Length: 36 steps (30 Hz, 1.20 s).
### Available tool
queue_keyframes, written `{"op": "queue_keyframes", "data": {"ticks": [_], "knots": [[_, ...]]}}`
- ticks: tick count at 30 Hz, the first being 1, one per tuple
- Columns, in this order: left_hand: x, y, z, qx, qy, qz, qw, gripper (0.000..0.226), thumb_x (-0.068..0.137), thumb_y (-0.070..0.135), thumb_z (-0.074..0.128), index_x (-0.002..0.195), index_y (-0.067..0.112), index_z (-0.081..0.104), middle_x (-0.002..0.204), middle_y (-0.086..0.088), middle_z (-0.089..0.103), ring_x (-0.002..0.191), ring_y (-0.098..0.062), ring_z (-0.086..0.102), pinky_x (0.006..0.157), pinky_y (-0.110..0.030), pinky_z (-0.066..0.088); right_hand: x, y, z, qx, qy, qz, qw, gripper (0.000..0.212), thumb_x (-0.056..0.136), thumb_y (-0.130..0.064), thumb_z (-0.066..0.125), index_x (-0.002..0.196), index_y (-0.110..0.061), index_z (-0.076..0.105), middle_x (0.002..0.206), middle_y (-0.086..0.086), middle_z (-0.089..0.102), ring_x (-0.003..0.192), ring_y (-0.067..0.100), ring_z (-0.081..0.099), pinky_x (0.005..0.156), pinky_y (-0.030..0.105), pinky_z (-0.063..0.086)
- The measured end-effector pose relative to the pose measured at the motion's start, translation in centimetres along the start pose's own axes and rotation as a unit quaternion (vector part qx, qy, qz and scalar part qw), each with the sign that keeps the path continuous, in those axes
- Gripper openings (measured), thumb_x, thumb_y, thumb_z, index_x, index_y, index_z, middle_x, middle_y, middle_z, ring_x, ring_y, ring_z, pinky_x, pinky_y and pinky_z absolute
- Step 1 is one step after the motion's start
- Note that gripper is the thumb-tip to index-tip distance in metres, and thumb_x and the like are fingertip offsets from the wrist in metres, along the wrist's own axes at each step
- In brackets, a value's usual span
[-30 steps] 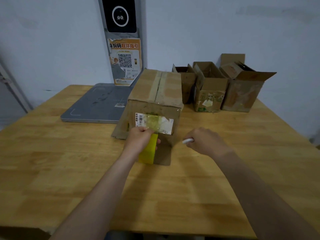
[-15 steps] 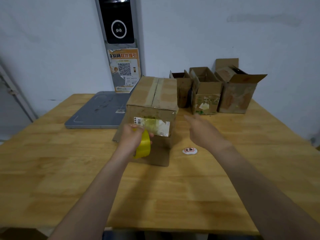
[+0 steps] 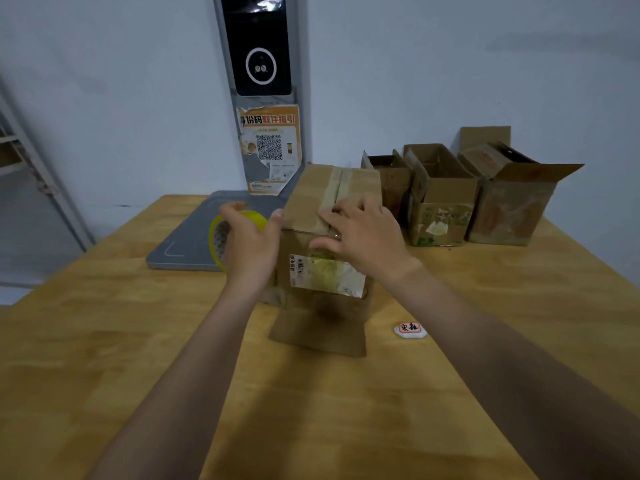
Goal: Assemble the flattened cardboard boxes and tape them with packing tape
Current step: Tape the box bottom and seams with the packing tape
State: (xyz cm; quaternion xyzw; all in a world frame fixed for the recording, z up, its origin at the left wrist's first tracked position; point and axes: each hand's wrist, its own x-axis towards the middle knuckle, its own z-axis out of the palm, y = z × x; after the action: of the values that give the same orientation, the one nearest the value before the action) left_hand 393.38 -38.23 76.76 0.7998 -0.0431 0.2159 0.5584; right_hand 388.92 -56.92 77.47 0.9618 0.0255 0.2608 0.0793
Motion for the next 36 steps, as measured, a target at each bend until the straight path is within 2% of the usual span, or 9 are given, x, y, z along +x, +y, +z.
{"op": "queue_keyframes", "data": {"ticks": [5, 10, 16, 19, 22, 24, 26, 29, 36], "knots": [[2.4, -0.7, 0.8, 0.029, -0.053, -0.035, 0.998, 0.069, 0.076, 0.058, 0.080, 0.123, 0.026, 0.041, 0.108, 0.003, 0.054, 0.103, -0.024, 0.059, 0.087, -0.045, 0.053, -0.3, -0.3, 0.9, -0.038, 0.025, 0.004, 0.999, 0.088, 0.074, -0.090, 0.044, 0.140, -0.032, 0.053, 0.128, -0.005, 0.061, 0.110, 0.028, 0.050, 0.077, 0.040, 0.044], [3.0, -1.6, 1.0, 0.029, -0.054, -0.048, 0.997, 0.072, 0.072, 0.063, 0.081, 0.122, 0.028, 0.044, 0.105, 0.010, 0.054, 0.104, -0.021, 0.060, 0.088, -0.045, 0.055, -0.8, -1.6, 1.0, -0.067, 0.030, 0.020, 0.997, 0.108, 0.059, -0.089, 0.065, 0.145, -0.027, 0.044, 0.135, -0.001, 0.056, 0.114, 0.029, 0.049, 0.082, 0.043, 0.039], [2.6, -2.3, 0.6, 0.020, -0.040, -0.042, 0.998, 0.069, 0.075, 0.063, 0.080, 0.121, 0.029, 0.043, 0.113, 0.007, 0.054, 0.102, -0.018, 0.054, 0.079, -0.036, 0.043, -1.4, -1.6, 1.1, -0.093, 0.042, -0.012, 0.995, 0.114, 0.055, -0.083, 0.074, 0.146, -0.021, 0.043, 0.134, 0.004, 0.056, 0.112, 0.030, 0.050, 0.083, 0.044, 0.040], [2.4, -2.3, 0.6, 0.013, -0.049, -0.040, 0.998, 0.067, 0.077, 0.062, 0.079, 0.122, 0.028, 0.043, 0.113, 0.006, 0.054, 0.102, -0.018, 0.054, 0.077, -0.036, 0.042, -1.7, -0.7, 0.8, -0.018, 0.048, -0.013, 0.999, 0.095, 0.069, -0.084, 0.060, 0.144, -0.026, 0.053, 0.139, -0.003, 0.059, 0.118, 0.027, 0.050, 0.086, 0.043, 0.037], [2.2, -2.2, 0.5, 0.010, -0.052, -0.035, 0.998, 0.064, 0.079, 0.060, 0.079, 0.120, 0.028, 0.041, 0.108, 0.008, 0.052, 0.096, -0.015, 0.052, 0.067, -0.029, 0.039, -2.5, 0.2, 0.7, 0.147, 0.038, 0.100, 0.983, 0.074, 0.081, -0.084, 0.041, 0.141, -0.043, 0.055, 0.150, -0.015, 0.051, 0.131, 0.023, 0.039, 0.095, 0.043, 0.033], [2.0, -1.9, 0.4, -0.009, -0.055, -0.044, 0.997, 0.063, 0.080, 0.057, 0.080, 0.119, 0.028, 0.040, 0.101, 0.014, 0.049, 0.087, -0.007, 0.048, 0.062, -0.022, 0.034, -3.1, 0.4, 0.6, 0.250, -0.004, 0.150, 0.956, 0.072, 0.083, -0.078, 0.051, 0.147, -0.045, 0.048, 0.162, -0.013, 0.035, 0.145, 0.027, 0.031, 0.112, 0.052, 0.032], [1.7, -1.6, 0.2, -0.026, -0.058, -0.065, 0.996, 0.063, 0.079, 0.056, 0.081, 0.119, 0.027, 0.040, 0.096, 0.021, 0.042, 0.086, -0.006, 0.046, 0.062, -0.022, 0.034, -3.5, 0.2, -0.1, 0.320, -0.031, 0.159, 0.934, 0.077, 0.083, -0.064, 0.068, 0.151, -0.038, 0.045, 0.167, -0.008, 0.025, 0.151, 0.025, 0.028, 0.120, 0.055, 0.027], [0.6, -1.4, 0.2, -0.031, -0.075, -0.096, 0.992, 0.065, 0.078, 0.058, 0.081, 0.119, 0.029, 0.040, 0.095, 0.022, 0.040, 0.097, -0.016, 0.047, 0.070, -0.032, 0.037, -4.4, 0.3, -1.6, 0.288, -0.037, 0.153, 0.944, 0.081, 0.083, -0.055, 0.076, 0.153, -0.031, 0.044, 0.167, -0.006, 0.026, 0.150, 0.026, 0.031, 0.118, 0.053, 0.026], [-3.6, 0.9, 1.7, -0.022, -0.101, -0.073, 0.992, 0.066, 0.075, 0.062, 0.080, 0.118, 0.030, 0.041, 0.097, 0.021, 0.045, 0.097, -0.019, 0.051, 0.080, -0.038, 0.045, -8.6, 3.1, -4.4, 0.279, -0.048, 0.175, 0.943, 0.081, 0.084, -0.052, 0.077, 0.153, -0.028, 0.045, 0.165, -0.006, 0.031, 0.150, 0.024, 0.031, 0.121, 0.055, 0.028]]}}
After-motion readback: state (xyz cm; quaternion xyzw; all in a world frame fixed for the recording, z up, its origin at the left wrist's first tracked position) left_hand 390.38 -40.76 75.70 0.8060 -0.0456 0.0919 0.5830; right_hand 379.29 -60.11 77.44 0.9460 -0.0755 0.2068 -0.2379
